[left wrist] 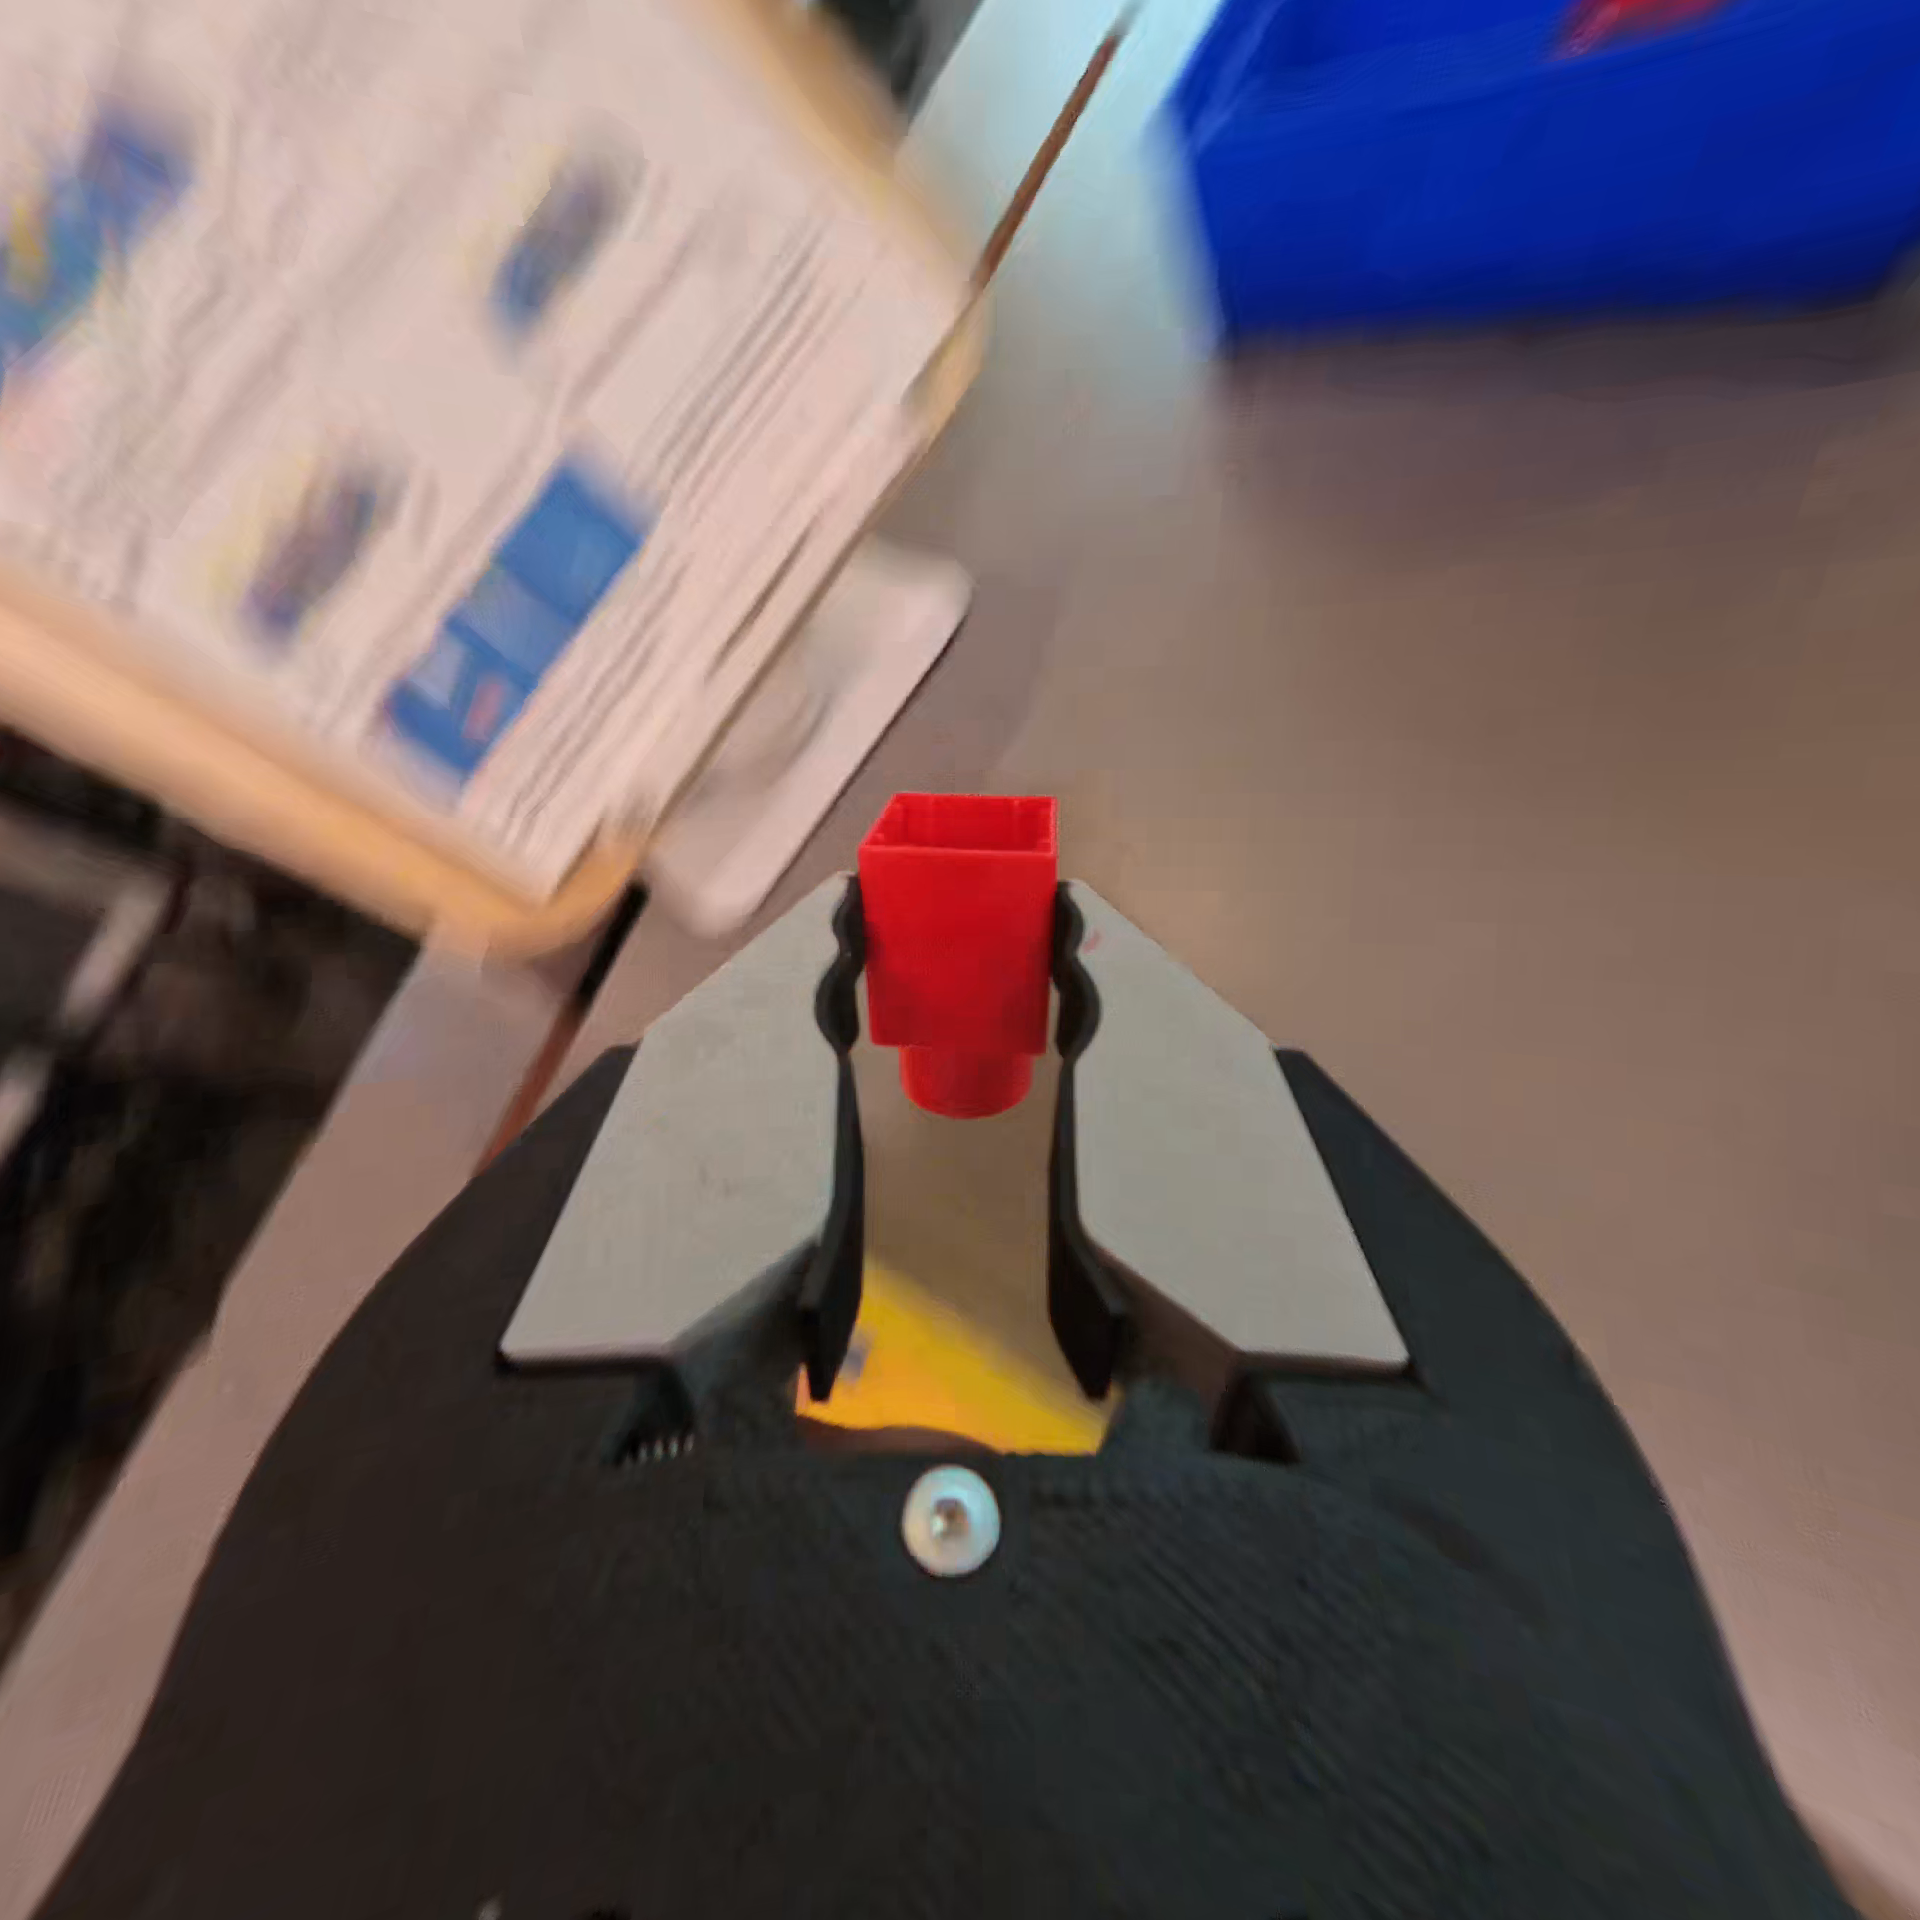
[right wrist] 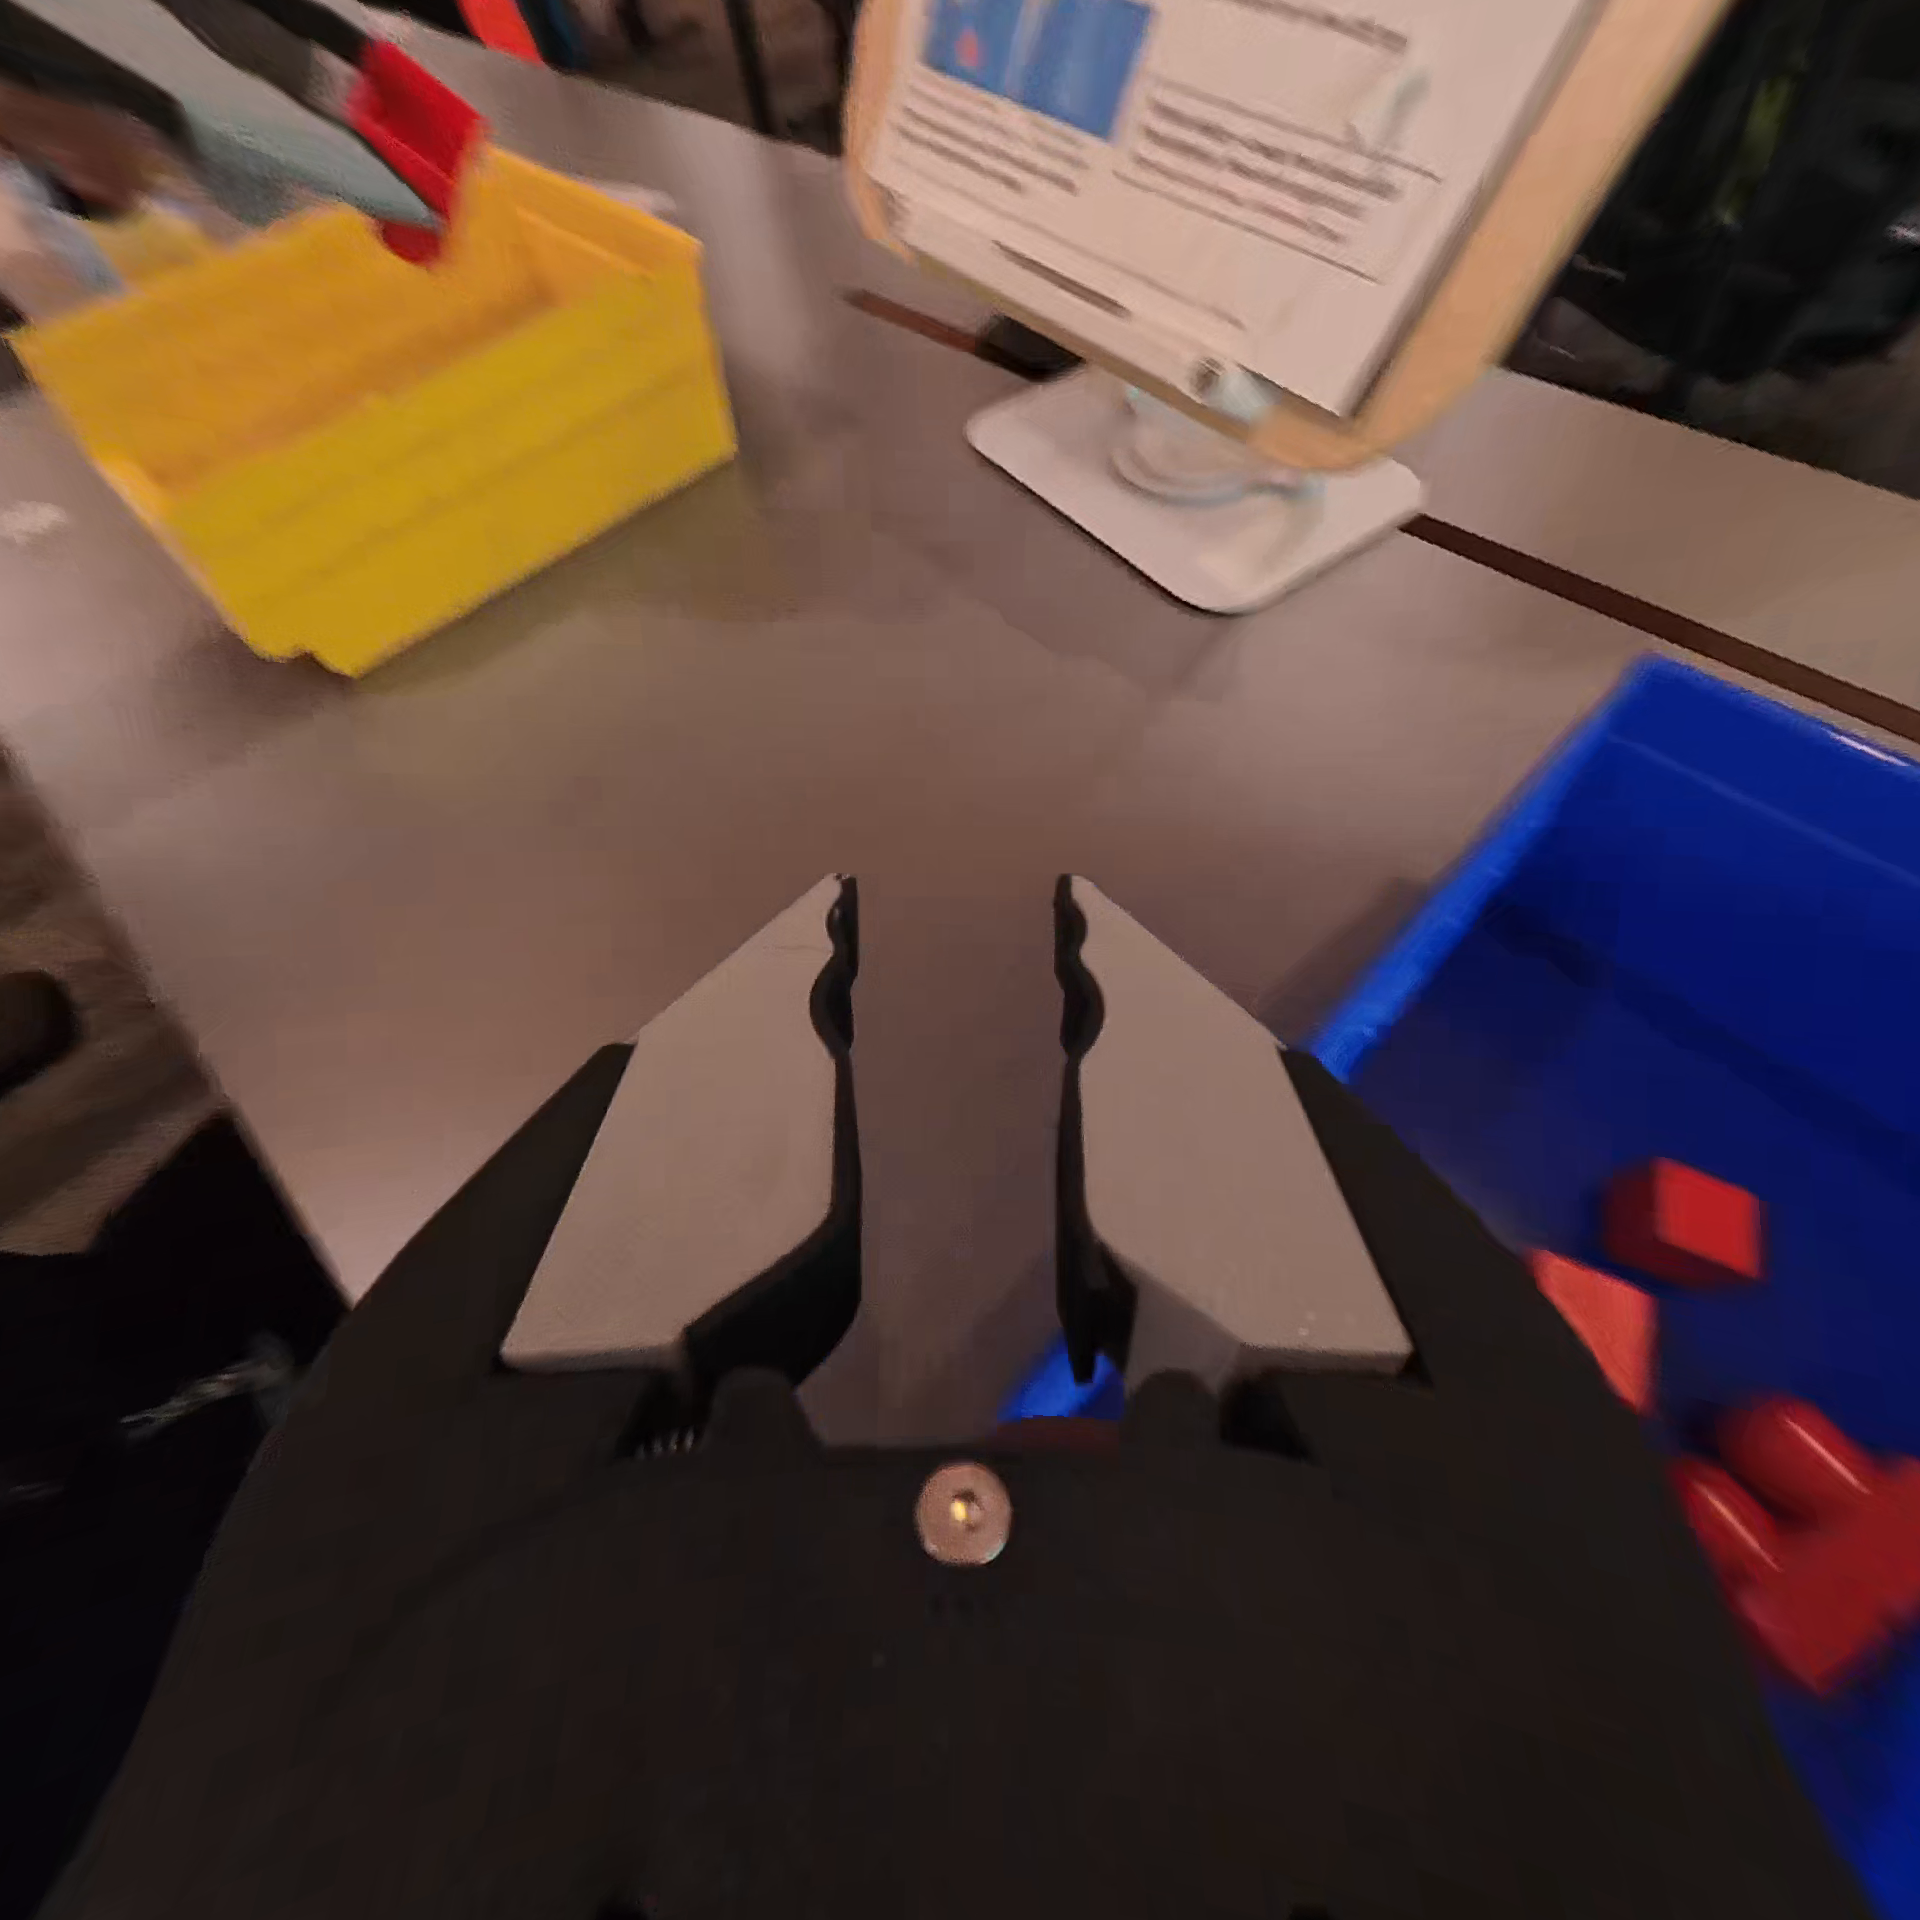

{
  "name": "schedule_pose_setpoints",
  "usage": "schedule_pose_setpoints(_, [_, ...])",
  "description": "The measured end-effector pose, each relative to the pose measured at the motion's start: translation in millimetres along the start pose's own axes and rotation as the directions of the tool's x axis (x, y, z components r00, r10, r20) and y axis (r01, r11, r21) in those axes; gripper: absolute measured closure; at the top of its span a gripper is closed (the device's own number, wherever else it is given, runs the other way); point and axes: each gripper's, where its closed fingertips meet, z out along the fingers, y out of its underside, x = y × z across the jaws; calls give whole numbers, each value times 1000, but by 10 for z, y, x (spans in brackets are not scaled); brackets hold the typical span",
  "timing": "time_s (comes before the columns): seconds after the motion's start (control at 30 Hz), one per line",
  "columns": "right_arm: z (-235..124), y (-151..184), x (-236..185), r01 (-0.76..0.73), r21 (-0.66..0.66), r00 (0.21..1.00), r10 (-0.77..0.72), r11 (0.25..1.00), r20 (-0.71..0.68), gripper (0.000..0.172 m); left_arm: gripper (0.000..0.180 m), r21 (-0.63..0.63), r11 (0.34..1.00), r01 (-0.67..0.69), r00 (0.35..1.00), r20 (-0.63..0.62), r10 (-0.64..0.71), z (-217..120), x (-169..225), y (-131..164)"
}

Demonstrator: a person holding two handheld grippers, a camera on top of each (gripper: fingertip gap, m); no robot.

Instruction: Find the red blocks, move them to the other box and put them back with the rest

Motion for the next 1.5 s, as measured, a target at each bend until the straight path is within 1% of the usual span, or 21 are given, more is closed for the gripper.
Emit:
schedule_pose_setpoints(0.03, [40,-103,-224,-18,52,994,12,998,112,135,147,111,993,-46,997,-57,52,20,314,-306])
schedule_pose_setpoints(0.07, [71,-201,-465,-41,102,973,17,994,232,130,147,199,979,-47,991,-116,71,39,614,-557])
schedule_pose_setpoints(0.13, [100,-341,-908,-81,176,904,-2,981,428,124,147,329,944,32,967,-250,54,70,1150,-943])
schedule_pose_setpoints(0.17, [113,-375,-1087,-84,203,874,-26,976,485,121,147,369,925,89,949,-314,34,89,1364,-1079])
schedule_pose_setpoints(0.23, [146,-384,-1345,-40,251,846,-101,967,523,119,147,438,871,220,900,-436,-8,103,1693,-1303])
schedule_pose_setpoints(0.3, [192,-341,-1443,29,283,858,-169,959,485,121,147,464,816,345,833,-552,-38,96,1925,-1440])
schedule_pose_setpoints(0.33, [202,-319,-1455,54,293,867,-191,955,460,123,146,465,792,395,810,-583,-61,113,1981,-1481])
schedule_pose_setpoints(0.4, [151,-306,-1493,67,327,867,-217,943,449,137,146,470,747,469,770,-632,-86,129,2059,-1531])
schedule_pose_setpoints(0.47, [116,-267,-1483,70,322,873,-214,944,438,138,146,464,726,507,747,-657,-102,154,2102,-1529])
schedule_pose_setpoints(0.53, [123,-187,-1415,98,274,887,-209,957,411,138,147,443,726,526,750,-643,-151,207,2080,-1476])
schedule_pose_setpoints(0.63, [44,-170,-1046,86,233,940,-157,969,304,138,147,461,701,544,787,-569,-237,138,1838,-1335])
schedule_pose_setpoints(0.7, [-92,-205,-641,10,218,975,-58,976,217,138,147,435,714,548,803,-514,-303,81,1691,-1138])
schedule_pose_setpoints(0.77, [-232,-141,-59,-34,174,999,29,984,28,138,146,393,738,549,811,-466,-355,18,1617,-889])
schedule_pose_setpoints(0.83, [-366,89,506,-53,62,983,63,997,-170,138,143,350,766,540,823,-410,-392,-41,1592,-610])
schedule_pose_setpoints(0.87, [-423,236,721,-68,-6,970,65,998,-236,138,143,334,779,531,830,-389,-399,-81,1607,-483])
schedule_pose_setpoints(0.93, [-497,554,996,-107,-147,953,59,983,-297,137,142,306,804,511,846,-346,-406,-164,1651,-254])
schedule_pose_setpoints(1.07, [-505,1127,1138,-160,-395,960,49,905,-276,137,138,251,856,452,886,-240,-397,-305,1722,118])
schedule_pose_setpoints(1.2, [-399,1567,1090,-153,-606,973,12,780,-231,137,137,146,887,439,899,-72,-433,-355,1624,456])
schedule_pose_setpoints(1.3, [-300,1582,1094,-192,-622,968,44,759,-247,137,134,124,886,447,891,29,-453,-433,1515,577])
schedule_pose_setpoints(1.4, [-338,1658,1231,-188,-694,948,-57,695,-314,137,126,130,886,445,881,113,-459,-533,1402,658])
schedule_pose_setpoints(1.5, [-282,1727,1235,-151,-756,951,-115,636,-286,137,126,146,882,448,875,131,-466,-613,1338,689])
